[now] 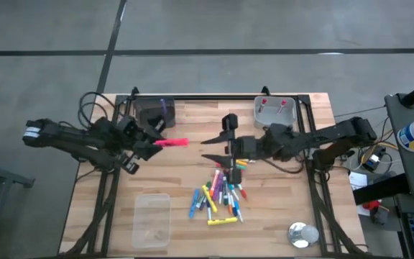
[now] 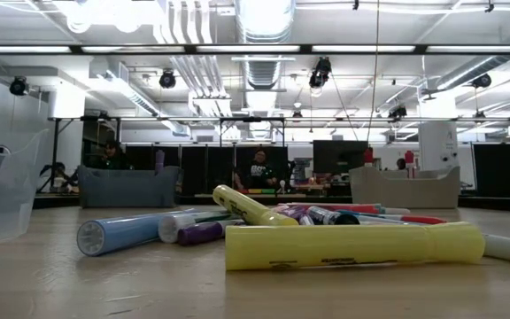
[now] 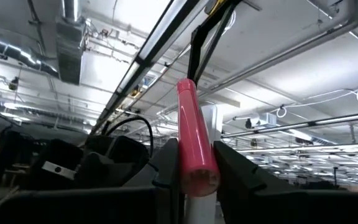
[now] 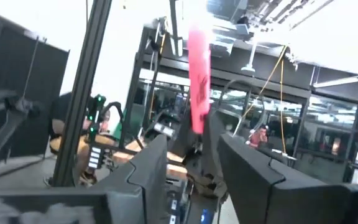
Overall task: Pick & Place Markers
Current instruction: Put the pink highlighter pen into the black bin
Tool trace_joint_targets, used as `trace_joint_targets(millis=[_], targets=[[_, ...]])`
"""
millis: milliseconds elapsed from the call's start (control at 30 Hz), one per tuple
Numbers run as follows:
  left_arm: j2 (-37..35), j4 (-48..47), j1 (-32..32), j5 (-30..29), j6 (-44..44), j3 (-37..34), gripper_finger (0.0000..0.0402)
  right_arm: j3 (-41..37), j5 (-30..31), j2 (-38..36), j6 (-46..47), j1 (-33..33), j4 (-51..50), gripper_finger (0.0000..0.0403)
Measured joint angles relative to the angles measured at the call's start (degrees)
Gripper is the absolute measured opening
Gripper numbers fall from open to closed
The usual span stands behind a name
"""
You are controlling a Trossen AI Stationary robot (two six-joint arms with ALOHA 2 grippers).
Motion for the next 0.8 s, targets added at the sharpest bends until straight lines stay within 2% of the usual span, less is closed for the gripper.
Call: trace_joint_targets(millis=[400,600,800], targets=[[9.9,11.4,-0.1,1.7,-3.9,-0.1,0.0071,3.2,-0.2,7.2,-4.5,0.1,5.3,0.0229],[12.8,14.6,-0.1,2.6,-4.8,-0.1,0.0071,2.9,-0.2,8.9,-5.4,0.2,9.1,0.0244],[15.4,16.9,-0.2,2.6,-5.4,-0.1,0.0071,2.9,-0.2,10.0,-5.7,0.2,12.8,0.024]])
